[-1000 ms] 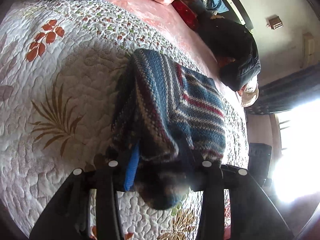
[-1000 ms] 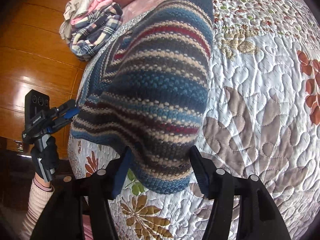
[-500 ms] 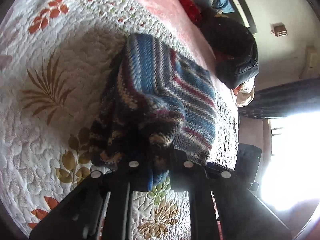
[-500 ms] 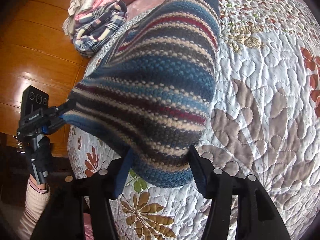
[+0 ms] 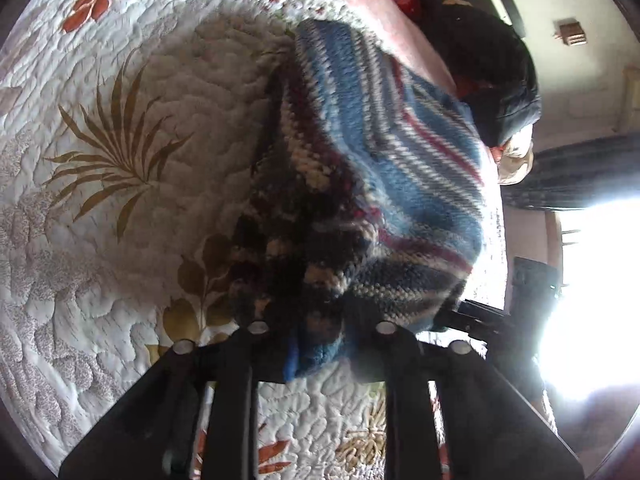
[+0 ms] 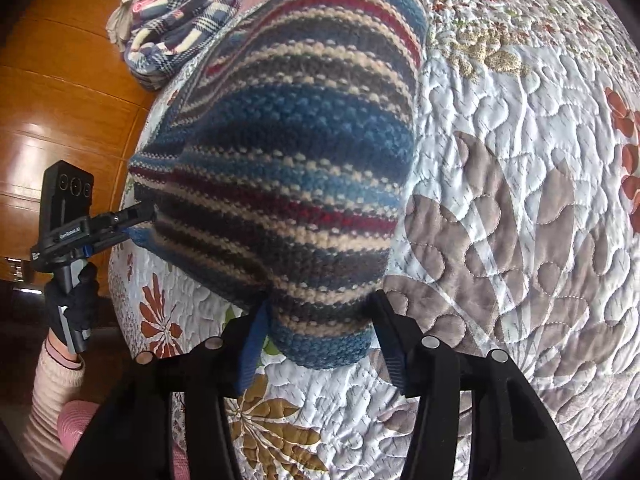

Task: Fold small clothes

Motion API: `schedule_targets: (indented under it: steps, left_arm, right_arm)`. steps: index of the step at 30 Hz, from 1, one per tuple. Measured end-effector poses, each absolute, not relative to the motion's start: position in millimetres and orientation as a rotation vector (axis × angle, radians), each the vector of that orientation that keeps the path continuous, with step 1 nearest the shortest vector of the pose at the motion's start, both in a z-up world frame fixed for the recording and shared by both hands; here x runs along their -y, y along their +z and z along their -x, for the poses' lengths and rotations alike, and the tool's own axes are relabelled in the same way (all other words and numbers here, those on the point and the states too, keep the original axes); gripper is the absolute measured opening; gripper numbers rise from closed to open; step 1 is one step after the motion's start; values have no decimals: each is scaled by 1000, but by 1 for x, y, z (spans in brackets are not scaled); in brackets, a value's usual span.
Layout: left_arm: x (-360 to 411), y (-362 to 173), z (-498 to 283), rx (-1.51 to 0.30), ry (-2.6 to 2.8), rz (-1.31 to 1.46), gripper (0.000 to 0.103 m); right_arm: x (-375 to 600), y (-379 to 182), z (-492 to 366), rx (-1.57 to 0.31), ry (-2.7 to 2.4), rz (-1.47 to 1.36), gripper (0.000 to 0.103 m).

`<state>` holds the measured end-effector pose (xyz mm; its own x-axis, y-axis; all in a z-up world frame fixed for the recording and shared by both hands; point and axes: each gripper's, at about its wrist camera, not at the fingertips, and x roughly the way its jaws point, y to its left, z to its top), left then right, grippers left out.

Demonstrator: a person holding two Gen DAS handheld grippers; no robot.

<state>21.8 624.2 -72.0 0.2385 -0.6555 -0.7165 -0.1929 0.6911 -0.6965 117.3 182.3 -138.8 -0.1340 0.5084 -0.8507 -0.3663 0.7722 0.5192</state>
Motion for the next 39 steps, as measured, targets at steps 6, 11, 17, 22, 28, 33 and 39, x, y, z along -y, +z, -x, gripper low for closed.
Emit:
schedule_targets:
  steps: [6, 11, 17, 22, 28, 33, 39]
  left_arm:
    - [-661, -40, -24, -1189, -339, 815, 56]
    - [-663, -61, -61, -1226, -282, 874, 56]
    - [-652, -75, -91, -1224, -262, 903, 17]
    - [-629, -55, -102, -1157, -297, 672, 14]
    - [-643, -91, -103, -1260, -231, 706, 16]
    - [-649, -72, -98, -1208, -274, 714, 65]
    - [-653, -85, -106, -1225, -346, 776, 79]
  right_arm:
    - [-175, -114, -133, -1474, 775, -167, 62]
    - [-179, -109, -143, -1464, 771, -223, 62]
    - [-188, -116, -142, -1470, 760, -177, 62]
    - [-191, -126, -139, -1482, 757, -150, 62]
    - [-191, -132, -136, -1495, 760, -140, 62]
    - [-179, -121, -146, -1470, 770, -209, 64]
    - [-166, -114, -168, -1438, 754, -317, 78]
